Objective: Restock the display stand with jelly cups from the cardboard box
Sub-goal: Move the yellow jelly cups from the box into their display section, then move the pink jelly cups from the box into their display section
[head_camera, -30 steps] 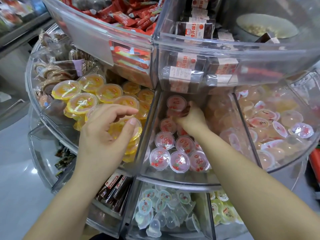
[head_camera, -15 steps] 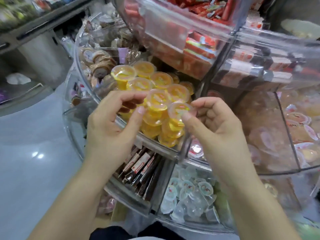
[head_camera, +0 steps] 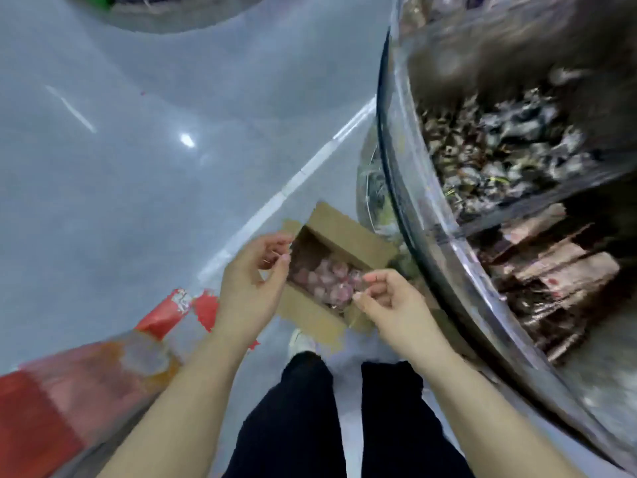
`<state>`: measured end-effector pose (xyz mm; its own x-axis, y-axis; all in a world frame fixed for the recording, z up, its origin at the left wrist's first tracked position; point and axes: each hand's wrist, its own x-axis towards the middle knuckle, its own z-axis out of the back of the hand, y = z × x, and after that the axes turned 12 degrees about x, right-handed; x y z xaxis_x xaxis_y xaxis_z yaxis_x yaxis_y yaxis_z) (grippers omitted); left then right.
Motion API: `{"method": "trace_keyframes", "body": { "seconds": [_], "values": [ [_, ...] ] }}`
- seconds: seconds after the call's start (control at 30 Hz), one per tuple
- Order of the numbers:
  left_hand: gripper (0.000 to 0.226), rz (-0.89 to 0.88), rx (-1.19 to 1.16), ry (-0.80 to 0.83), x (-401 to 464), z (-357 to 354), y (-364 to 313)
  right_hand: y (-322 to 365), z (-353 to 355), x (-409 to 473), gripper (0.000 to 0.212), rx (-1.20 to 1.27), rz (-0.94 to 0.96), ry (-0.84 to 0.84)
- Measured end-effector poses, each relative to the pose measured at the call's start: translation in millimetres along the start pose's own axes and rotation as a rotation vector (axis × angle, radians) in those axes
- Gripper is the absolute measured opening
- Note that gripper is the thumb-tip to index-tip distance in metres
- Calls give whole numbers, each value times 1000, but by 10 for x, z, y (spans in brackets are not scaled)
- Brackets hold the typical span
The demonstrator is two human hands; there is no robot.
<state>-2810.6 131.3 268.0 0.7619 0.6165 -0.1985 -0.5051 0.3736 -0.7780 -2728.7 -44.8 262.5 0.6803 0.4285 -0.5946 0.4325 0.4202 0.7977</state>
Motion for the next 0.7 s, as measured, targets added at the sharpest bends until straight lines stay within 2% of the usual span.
{"method": "trace_keyframes", "body": {
  "seconds": [0.13,0.23,0.3,0.4,0.47,0.6,0.7],
  "values": [
    [29,145,119,133,413,-636,1389,-1362,-279,901,31,-168,-280,-109],
    [29,126,270,213,776,-1168,2234,-2318,-281,1475,39,-278,-492,-208],
    [40,90,404,245,1031,-1486,2706,-2764,-237,1754,46,-338,-594,-267],
    [57,106,517,337,1351,-1889,3185,-3242,-221,2108,45,-340,-528,-284],
    [53,116,575,369,1443,-2106,3346,-3441,-242,2229,42,-393,-512,-267],
    [37,174,688,180,1337,-2225,3394,-3572,-182,2214,24,-396,-453,-342],
    [32,236,660,158,926,-2135,3393,-3501,-78,2063,28,-414,-383,-358]
  ]
}}
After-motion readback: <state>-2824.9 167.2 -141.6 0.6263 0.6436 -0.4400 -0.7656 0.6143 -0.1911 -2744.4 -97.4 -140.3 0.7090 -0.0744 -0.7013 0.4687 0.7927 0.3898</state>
